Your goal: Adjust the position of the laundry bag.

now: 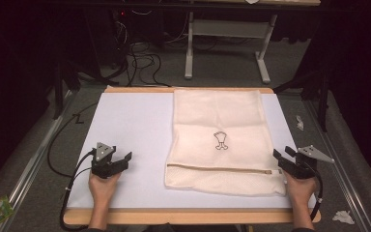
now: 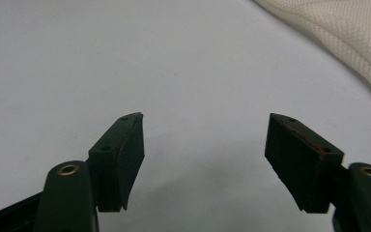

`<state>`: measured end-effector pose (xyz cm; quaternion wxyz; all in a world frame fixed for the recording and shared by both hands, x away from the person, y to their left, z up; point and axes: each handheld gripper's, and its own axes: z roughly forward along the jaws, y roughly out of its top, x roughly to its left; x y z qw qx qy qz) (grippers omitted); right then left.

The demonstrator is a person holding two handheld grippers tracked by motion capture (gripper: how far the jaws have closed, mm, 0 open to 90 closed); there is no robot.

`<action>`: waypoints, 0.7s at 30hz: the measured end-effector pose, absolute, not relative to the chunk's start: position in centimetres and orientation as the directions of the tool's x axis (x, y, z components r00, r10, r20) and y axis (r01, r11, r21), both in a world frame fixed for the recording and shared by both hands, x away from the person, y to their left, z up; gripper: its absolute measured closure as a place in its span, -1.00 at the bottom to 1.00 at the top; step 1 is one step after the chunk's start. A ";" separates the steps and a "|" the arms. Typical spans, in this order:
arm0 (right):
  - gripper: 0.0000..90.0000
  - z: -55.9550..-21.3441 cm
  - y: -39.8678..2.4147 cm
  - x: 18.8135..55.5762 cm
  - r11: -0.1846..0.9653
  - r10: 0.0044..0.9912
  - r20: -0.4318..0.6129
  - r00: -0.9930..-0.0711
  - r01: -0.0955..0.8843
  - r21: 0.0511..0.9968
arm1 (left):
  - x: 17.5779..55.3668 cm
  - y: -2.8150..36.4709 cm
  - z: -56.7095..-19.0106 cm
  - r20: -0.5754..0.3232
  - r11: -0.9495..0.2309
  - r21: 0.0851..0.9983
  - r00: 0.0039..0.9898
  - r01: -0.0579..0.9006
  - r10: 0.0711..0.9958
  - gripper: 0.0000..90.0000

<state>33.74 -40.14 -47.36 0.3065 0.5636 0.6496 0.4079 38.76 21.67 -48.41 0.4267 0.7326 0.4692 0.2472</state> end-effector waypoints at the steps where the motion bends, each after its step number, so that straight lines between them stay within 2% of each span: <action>1: 0.01 -47.4 -40.1 33.7 0.032 0.982 0.062 -0.177 0.482 0.875 | 38.8 21.7 -48.4 -0.038 -0.196 0.857 0.437 0.476 0.898 -0.32; 11: -0.01 -47.4 -40.2 33.9 0.031 0.981 0.067 -0.182 0.491 0.871 | 38.7 21.7 -48.4 -0.043 -0.196 0.861 0.450 0.470 0.892 -0.30; 14: -0.01 -47.3 -40.4 34.0 0.025 0.980 0.077 -0.186 0.494 0.869 | 39.1 21.9 -48.4 -0.075 -0.175 0.849 0.442 0.498 0.894 -0.26; 21: 0.03 -47.2 -40.2 33.9 0.031 0.982 0.067 -0.179 0.494 0.869 | 38.9 21.9 -48.2 -0.065 -0.177 0.859 0.446 0.480 0.893 -0.24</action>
